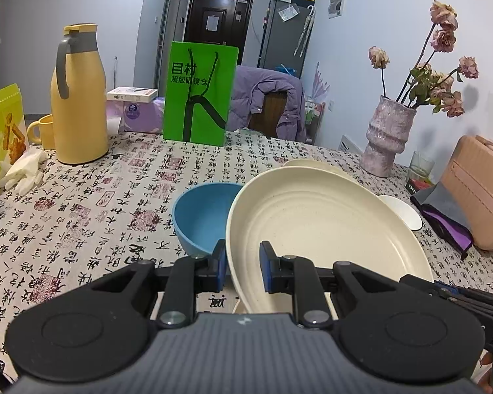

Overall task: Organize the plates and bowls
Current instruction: 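Carry the held cream plate toward the blue bowl with both grippers, then lower the held cream plate onto the cloth beside the blue bowl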

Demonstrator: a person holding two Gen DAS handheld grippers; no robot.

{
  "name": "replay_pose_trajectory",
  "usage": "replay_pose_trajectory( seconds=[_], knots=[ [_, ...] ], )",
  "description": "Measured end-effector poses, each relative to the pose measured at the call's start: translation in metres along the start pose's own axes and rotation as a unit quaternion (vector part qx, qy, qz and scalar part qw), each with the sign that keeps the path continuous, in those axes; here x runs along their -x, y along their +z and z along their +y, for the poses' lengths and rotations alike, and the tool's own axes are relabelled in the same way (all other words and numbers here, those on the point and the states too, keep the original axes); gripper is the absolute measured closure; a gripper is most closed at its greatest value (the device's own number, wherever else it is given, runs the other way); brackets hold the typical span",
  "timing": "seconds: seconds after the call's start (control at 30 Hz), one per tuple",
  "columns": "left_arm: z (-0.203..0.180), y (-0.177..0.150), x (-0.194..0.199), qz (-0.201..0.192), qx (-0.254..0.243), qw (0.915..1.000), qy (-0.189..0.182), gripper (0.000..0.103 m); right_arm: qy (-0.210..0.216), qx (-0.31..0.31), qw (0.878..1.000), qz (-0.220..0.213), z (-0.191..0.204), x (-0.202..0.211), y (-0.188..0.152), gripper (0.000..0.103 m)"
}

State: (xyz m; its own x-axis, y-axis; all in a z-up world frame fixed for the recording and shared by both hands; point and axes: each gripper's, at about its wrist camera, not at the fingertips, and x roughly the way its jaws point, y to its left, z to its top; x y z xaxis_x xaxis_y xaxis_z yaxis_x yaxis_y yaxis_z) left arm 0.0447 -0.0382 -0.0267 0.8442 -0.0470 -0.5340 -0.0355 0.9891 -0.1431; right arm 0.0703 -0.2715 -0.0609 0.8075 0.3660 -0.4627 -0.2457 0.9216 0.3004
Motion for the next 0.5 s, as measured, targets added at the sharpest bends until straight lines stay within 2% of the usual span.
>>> replay_pose_trajectory(
  seconds=[0.5],
  knots=[
    [-0.003, -0.016, -0.019, 0.028, -0.01, 0.9996, -0.001, 0.083, -0.008, -0.009, 1.0, 0.017, -0.013, -0.009, -0.011, 0.085]
  ],
)
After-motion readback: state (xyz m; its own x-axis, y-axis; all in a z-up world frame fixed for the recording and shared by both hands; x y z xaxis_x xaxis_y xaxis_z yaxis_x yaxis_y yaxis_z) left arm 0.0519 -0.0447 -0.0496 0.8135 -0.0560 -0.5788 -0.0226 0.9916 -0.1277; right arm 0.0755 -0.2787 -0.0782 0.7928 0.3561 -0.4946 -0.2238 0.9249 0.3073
